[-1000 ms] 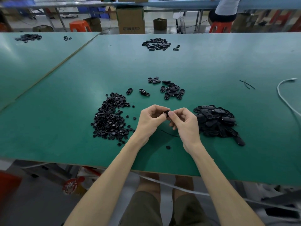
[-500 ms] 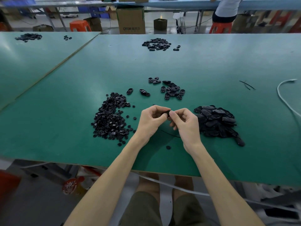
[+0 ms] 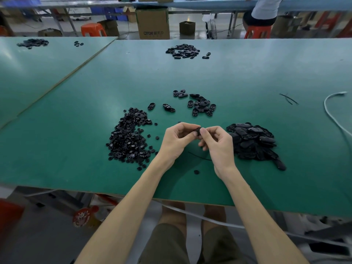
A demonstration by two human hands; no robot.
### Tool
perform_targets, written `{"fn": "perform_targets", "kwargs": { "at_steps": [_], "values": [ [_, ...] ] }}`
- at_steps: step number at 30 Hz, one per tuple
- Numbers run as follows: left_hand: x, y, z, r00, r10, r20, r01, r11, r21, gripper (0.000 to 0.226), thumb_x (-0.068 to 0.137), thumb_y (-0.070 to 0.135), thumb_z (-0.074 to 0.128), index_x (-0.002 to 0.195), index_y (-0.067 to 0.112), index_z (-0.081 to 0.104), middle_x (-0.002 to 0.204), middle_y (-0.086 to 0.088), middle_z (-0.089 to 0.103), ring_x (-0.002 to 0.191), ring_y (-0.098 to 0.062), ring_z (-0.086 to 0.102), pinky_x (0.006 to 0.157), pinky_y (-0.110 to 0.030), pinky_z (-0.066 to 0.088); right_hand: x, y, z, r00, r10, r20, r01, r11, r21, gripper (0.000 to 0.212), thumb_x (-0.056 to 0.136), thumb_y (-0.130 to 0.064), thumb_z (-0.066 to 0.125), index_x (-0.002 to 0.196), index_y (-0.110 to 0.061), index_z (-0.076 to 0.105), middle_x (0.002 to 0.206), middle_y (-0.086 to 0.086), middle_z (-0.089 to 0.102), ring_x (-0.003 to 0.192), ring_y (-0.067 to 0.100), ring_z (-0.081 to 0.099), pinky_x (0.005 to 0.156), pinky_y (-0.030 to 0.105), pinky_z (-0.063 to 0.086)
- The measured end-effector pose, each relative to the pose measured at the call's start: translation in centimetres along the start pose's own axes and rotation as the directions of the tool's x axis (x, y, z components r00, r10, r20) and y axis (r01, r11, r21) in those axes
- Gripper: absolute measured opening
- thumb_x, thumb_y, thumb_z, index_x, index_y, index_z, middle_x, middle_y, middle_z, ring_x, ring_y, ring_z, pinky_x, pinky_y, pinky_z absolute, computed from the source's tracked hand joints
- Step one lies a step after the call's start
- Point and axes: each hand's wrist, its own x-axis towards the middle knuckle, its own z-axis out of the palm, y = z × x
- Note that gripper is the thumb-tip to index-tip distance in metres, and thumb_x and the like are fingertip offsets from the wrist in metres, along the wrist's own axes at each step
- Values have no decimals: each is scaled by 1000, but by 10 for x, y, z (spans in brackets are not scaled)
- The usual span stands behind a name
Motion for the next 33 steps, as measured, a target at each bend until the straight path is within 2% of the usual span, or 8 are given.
{"fn": "perform_targets", "kwargs": {
  "at_steps": [33],
  "values": [
    [1,-1,0,1000,23,-9,-23,1000,5,15,93,4,72,107,7,75,101,-3,79,96,-16,74,87,-22,55,-2,-5,1,1000,9,-1,-9,1000,4,11,100,-20,70,95,-9,68,80,1,76,62,14,65,57,24,50]
  ]
}}
